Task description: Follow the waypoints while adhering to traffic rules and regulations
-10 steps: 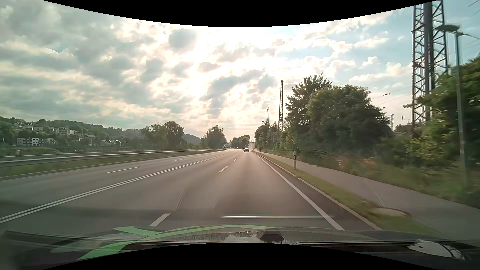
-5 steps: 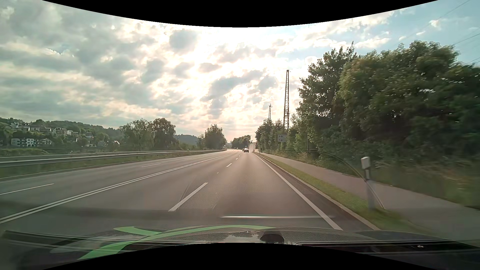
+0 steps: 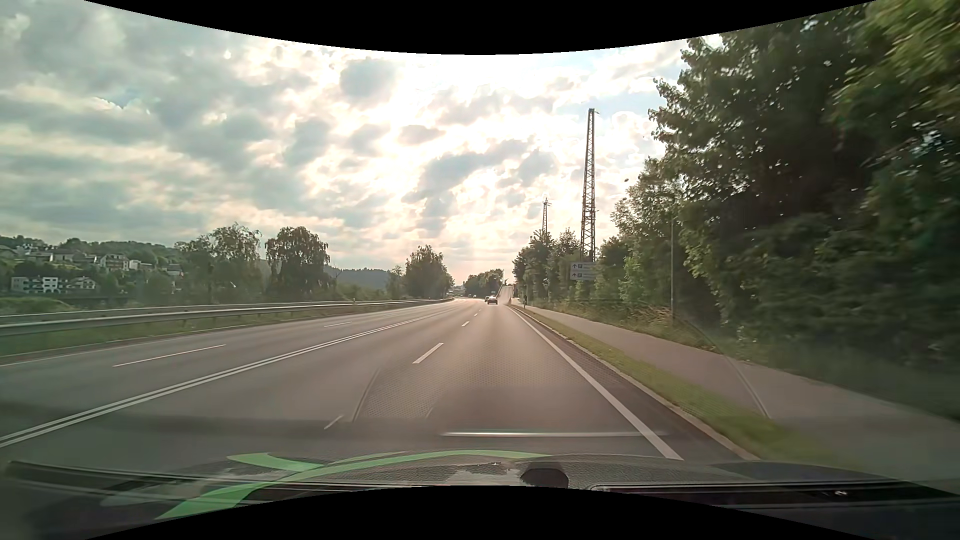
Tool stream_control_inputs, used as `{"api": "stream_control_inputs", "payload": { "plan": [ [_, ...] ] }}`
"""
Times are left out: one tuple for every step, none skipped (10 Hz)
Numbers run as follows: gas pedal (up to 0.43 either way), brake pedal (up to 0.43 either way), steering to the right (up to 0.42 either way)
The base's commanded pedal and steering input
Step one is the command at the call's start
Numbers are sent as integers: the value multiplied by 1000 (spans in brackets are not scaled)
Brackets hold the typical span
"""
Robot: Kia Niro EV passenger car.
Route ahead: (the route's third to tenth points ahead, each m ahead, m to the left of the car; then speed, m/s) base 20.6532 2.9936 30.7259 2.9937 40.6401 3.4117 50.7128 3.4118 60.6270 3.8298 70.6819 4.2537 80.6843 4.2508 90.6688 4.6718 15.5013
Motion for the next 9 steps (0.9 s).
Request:
{"api": "stream_control_inputs", "payload": {
  "plan": [
    [169,0,-4],
    [169,0,-4],
    [169,0,-4],
    [169,0,-4],
    [177,0,-4],
    [189,0,-4],
    [197,0,-4],
    [240,0,-4],
    [240,0,-4]
  ]
}}
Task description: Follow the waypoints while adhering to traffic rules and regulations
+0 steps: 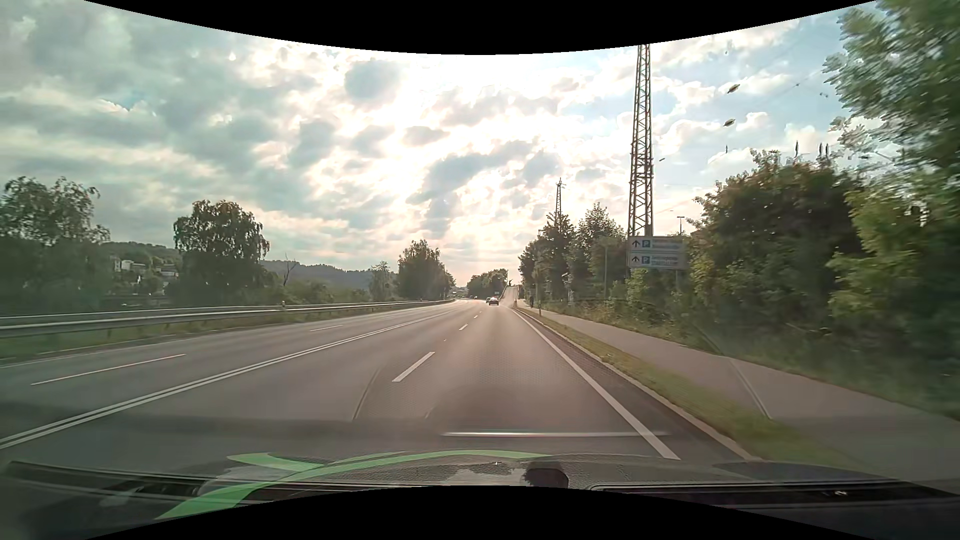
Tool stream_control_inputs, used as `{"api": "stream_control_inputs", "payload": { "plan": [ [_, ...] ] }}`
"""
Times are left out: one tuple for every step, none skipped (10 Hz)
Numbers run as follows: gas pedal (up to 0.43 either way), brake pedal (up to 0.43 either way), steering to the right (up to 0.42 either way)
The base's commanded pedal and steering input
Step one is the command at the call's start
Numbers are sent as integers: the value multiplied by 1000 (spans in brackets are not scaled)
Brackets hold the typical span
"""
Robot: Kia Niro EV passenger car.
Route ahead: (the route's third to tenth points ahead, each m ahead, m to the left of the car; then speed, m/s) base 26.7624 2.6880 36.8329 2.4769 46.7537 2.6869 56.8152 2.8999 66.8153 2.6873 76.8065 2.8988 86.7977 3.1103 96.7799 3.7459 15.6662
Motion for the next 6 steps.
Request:
{"api": "stream_control_inputs", "payload": {
  "plan": [
    [240,0,-4],
    [240,0,-4],
    [240,0,-4],
    [240,0,-4],
    [228,0,-4],
    [228,0,-4]
  ]
}}
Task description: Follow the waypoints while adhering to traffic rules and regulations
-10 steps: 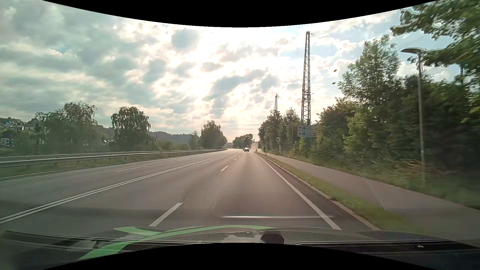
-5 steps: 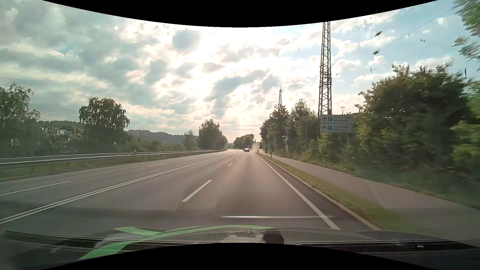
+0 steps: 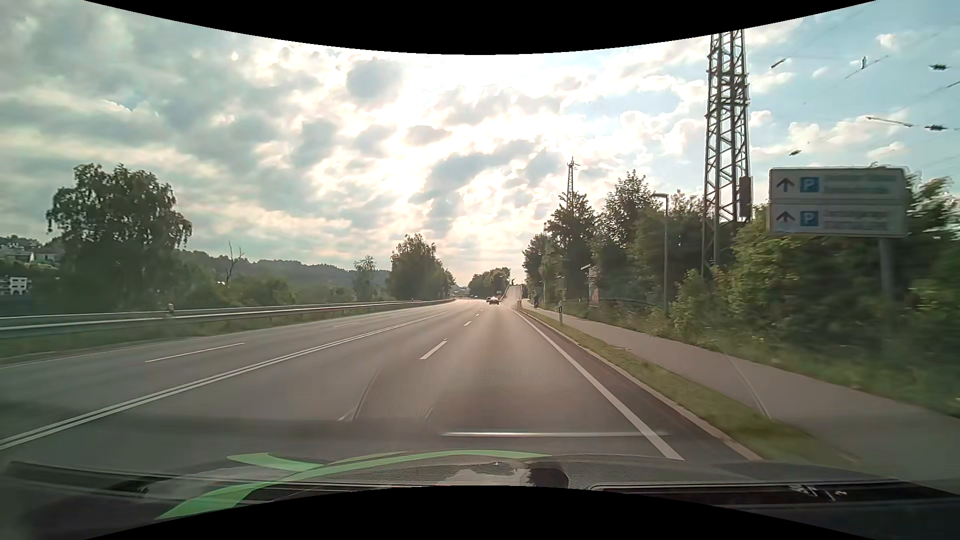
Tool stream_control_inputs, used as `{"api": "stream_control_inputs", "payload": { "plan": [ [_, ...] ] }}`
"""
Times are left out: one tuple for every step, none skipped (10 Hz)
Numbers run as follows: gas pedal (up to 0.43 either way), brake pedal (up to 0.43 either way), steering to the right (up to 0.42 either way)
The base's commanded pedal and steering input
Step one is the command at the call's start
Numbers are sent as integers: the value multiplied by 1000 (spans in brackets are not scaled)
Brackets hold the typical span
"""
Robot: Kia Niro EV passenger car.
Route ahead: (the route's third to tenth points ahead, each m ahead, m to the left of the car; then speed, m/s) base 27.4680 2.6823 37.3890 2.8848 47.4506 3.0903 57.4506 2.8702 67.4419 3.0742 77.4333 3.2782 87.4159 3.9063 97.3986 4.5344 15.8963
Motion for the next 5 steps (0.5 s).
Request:
{"api": "stream_control_inputs", "payload": {
  "plan": [
    [169,0,-4],
    [169,0,-3],
    [169,0,-3],
    [169,0,-3],
    [169,0,-2]
  ]
}}
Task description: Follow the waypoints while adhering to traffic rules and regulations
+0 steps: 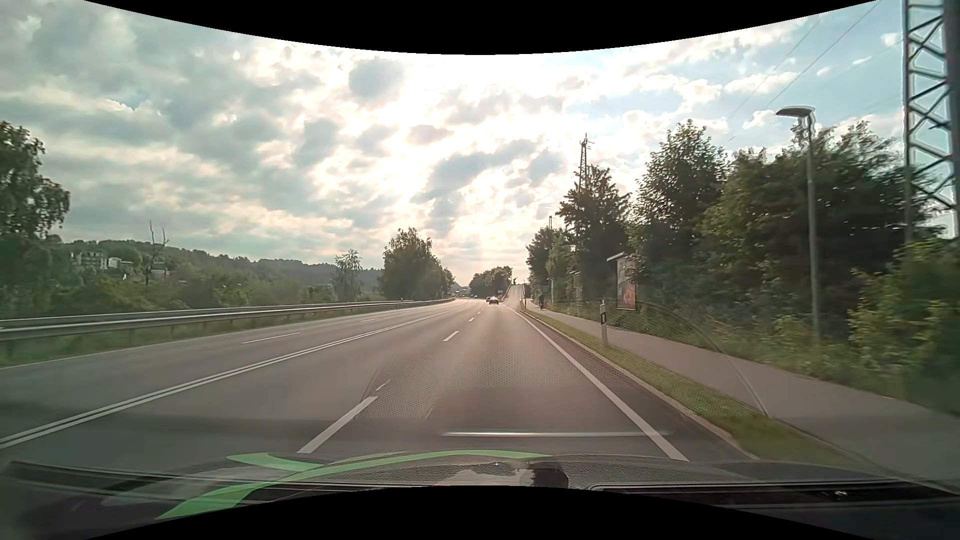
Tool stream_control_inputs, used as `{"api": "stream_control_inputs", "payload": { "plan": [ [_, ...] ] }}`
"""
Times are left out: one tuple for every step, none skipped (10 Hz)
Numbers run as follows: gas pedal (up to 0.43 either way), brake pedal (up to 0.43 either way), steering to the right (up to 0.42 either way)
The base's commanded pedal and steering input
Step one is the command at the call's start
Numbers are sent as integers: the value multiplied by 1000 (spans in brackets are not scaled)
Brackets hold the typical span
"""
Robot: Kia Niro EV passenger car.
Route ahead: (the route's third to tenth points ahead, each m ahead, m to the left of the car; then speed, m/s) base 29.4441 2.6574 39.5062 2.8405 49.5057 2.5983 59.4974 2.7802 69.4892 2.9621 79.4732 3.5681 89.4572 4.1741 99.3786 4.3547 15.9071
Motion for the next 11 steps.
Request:
{"api": "stream_control_inputs", "payload": {
  "plan": [
    [177,0,-2],
    [177,0,-2],
    [177,0,-2],
    [177,0,-2],
    [177,0,-2],
    [169,0,-2],
    [169,0,-2],
    [169,0,-2],
    [157,0,-2],
    [150,0,-2],
    [150,0,-2]
  ]
}}
